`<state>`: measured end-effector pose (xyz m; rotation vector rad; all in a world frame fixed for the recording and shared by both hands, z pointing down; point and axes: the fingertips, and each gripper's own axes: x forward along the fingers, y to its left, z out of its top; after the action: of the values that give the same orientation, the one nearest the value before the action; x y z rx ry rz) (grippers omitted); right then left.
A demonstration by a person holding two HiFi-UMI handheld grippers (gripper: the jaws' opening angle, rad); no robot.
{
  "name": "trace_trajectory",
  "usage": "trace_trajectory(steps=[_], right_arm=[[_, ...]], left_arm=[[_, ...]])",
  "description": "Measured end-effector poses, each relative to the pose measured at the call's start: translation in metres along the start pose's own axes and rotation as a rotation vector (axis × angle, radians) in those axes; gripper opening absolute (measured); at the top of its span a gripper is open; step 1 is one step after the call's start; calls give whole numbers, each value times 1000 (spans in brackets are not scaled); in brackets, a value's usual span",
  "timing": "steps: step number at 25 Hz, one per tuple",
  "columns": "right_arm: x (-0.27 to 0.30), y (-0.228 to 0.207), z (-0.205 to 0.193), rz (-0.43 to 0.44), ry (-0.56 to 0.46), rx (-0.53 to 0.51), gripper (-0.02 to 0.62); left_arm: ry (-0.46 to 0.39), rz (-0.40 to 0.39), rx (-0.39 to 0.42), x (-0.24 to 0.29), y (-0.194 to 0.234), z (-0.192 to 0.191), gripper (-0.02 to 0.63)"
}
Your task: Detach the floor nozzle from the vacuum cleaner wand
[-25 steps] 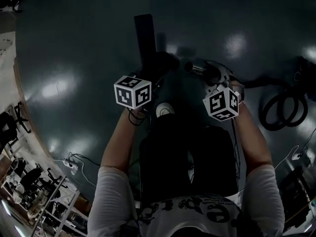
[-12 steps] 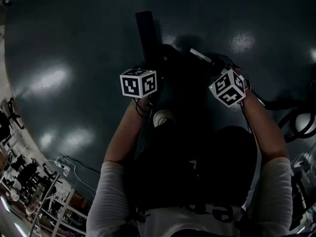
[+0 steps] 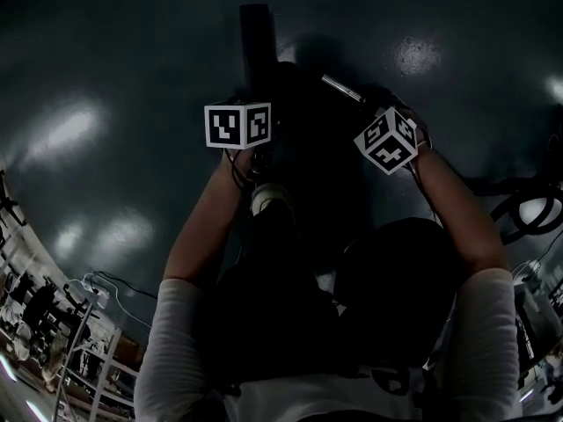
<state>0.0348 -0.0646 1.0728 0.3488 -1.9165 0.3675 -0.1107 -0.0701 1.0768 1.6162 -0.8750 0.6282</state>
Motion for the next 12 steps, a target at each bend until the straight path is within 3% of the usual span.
trace_trajectory(steps=[5,8,12], right_arm=[[-3,-16,-1,32,-23,-6,166],[-4,-15,1,20,-36,-9,166],[-4,-15,2,11,-34,-10,166]], left_arm=[[-32,22,-51,7,-4,21,143],[-17,8,-15,6,-9,23,149],[-22,-40,30,6,-22,23,265]])
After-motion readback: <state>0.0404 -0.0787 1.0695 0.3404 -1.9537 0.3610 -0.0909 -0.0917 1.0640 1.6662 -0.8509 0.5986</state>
